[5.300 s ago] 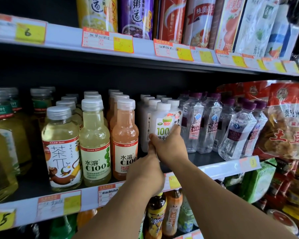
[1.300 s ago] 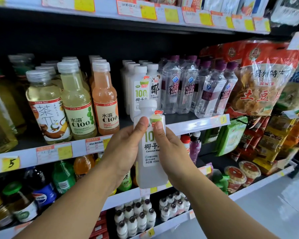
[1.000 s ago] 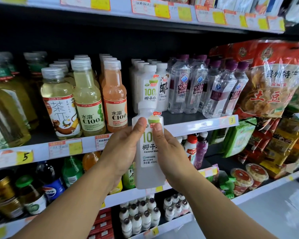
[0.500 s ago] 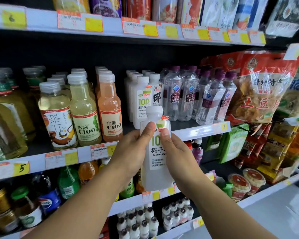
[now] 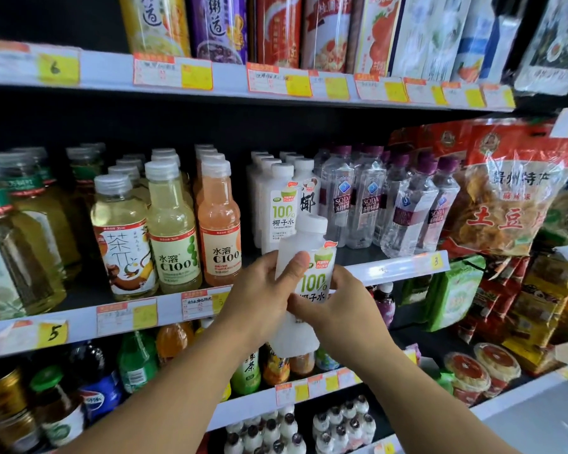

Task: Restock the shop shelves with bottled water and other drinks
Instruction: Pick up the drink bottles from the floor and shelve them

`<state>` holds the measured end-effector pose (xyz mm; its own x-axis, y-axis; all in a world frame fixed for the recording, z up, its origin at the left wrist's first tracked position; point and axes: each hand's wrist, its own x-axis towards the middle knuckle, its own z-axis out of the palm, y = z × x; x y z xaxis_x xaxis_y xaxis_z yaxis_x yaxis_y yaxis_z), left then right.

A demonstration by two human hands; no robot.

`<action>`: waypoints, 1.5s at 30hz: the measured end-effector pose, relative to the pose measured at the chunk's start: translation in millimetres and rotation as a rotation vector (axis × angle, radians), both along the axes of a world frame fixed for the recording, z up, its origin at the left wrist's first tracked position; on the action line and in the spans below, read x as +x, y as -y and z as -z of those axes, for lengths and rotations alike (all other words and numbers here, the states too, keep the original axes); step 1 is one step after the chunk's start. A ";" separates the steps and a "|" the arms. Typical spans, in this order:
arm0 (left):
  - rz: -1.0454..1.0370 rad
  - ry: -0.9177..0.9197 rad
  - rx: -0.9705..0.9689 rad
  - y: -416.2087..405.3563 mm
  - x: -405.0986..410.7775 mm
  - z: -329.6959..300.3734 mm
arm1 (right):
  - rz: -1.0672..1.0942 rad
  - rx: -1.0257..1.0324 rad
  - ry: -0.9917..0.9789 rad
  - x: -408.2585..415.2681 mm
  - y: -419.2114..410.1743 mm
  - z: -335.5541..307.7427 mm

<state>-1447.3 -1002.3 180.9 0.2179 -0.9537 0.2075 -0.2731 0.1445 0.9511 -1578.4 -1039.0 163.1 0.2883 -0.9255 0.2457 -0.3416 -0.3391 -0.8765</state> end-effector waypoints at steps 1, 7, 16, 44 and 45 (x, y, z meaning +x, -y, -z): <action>0.030 0.021 0.028 -1.5 4.7 -0.6 | 0.022 -0.008 -0.015 1.4 0.7 -1.3; -0.130 0.763 0.270 -5.5 25.4 14.0 | 0.119 -0.081 -0.001 8.2 27.4 -27.3; -0.171 1.178 0.345 7.8 13.9 10.3 | 0.108 -0.145 0.048 36.0 64.2 -42.3; -0.172 1.174 0.236 29.8 28.4 -4.0 | 0.076 0.090 0.065 63.4 84.8 -23.8; -0.173 1.173 0.235 29.9 28.5 -3.8 | 0.076 0.092 0.064 64.3 84.4 -23.3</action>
<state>-1418.8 -1032.2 184.7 0.1413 -0.9715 0.1901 -0.9865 -0.1220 0.1095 -1514.1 -1123.5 186.4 0.2028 -0.9635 0.1748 -0.3053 -0.2319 -0.9236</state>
